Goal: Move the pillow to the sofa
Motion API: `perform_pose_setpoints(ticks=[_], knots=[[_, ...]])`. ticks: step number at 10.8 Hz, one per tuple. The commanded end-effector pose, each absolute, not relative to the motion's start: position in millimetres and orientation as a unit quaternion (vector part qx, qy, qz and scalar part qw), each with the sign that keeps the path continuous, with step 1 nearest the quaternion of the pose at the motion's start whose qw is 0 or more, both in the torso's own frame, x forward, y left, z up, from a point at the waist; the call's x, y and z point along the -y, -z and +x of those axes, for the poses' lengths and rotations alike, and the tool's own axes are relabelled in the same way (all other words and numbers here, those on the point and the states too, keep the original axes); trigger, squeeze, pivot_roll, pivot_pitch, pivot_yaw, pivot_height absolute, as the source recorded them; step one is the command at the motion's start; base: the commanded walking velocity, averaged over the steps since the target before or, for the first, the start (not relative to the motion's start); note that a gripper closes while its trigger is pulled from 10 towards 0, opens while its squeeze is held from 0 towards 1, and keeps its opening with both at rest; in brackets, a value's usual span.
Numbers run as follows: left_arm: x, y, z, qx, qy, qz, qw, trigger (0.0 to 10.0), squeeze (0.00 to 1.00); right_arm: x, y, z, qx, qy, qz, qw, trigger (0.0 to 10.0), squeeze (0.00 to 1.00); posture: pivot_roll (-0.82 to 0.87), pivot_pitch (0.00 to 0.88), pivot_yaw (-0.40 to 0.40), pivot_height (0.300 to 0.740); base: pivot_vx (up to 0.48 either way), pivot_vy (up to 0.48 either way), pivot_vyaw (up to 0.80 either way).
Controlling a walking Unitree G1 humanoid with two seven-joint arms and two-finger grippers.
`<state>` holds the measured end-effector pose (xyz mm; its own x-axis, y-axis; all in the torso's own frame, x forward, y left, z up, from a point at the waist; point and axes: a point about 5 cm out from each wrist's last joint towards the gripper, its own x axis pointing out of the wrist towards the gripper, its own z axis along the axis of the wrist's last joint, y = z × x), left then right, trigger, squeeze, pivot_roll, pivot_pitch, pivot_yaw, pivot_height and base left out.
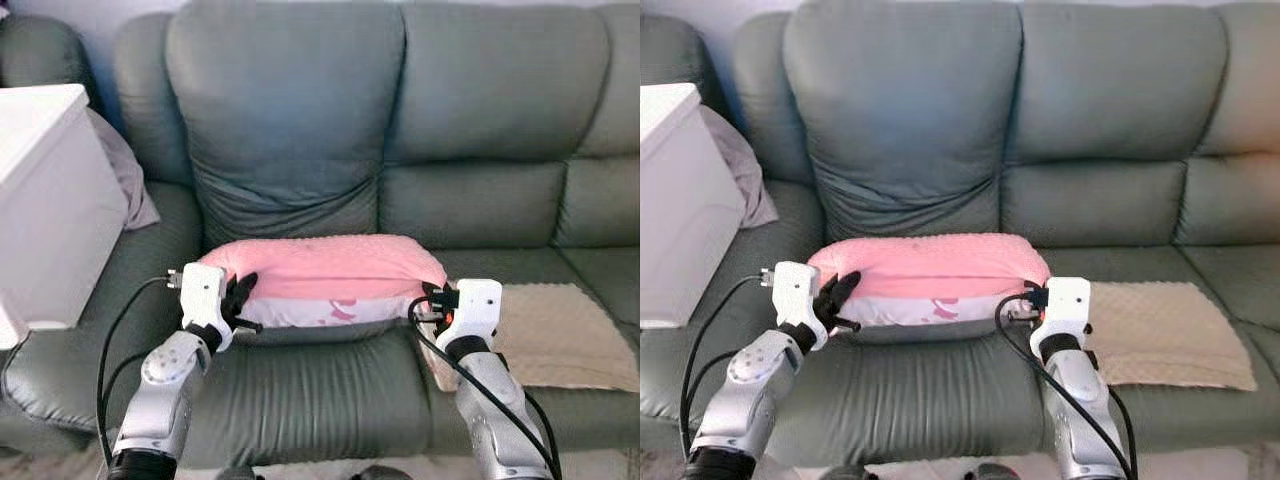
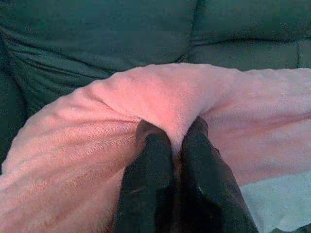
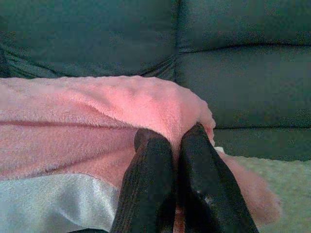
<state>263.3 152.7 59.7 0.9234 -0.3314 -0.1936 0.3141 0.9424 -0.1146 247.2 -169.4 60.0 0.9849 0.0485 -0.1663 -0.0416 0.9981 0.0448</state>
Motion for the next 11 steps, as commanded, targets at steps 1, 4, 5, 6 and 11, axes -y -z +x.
perform_pose_setpoints(ticks=[1,4,5,6,11], knots=[[-159.9,-62.5,266.6,-0.096,0.148,-0.03,0.984,10.0,0.0,174.8,-64.4,248.4,-0.075,-0.013,0.02,0.997,10.0,0.0,-0.05,0.0,-0.016,0.74,0.0,0.0,0.0],[-171.1,-57.7,273.2,-0.103,0.139,0.001,0.985,10.0,0.0,175.2,-60.4,255.1,-0.102,-0.019,0.03,0.994,10.0,0.0,-0.04,0.0,-0.014,0.74,0.0,0.0,0.0],[-179.8,-55.6,275.3,-0.108,0.129,0.013,0.986,10.0,0.0,175.6,-58.7,258.0,-0.115,-0.024,0.031,0.993,10.0,0.0,-0.04,0.0,-0.013,0.74,0.0,0.0,0.0],[-193.6,-51.1,278.5,-0.119,0.109,0.031,0.986,10.0,0.0,176.1,-54.0,262.9,-0.145,-0.025,0.042,0.988,10.0,0.0,-0.03,0.0,-0.012,0.74,0.0,0.0,0.0],[-209.6,-49.6,290.4,-0.133,0.095,0.063,0.985,10.0,0.0,170.2,-47.8,275.8,-0.203,-0.022,0.059,0.977,10.0,0.0,-0.02,0.14,-0.01,0.74,0.0,0.0,0.0]])
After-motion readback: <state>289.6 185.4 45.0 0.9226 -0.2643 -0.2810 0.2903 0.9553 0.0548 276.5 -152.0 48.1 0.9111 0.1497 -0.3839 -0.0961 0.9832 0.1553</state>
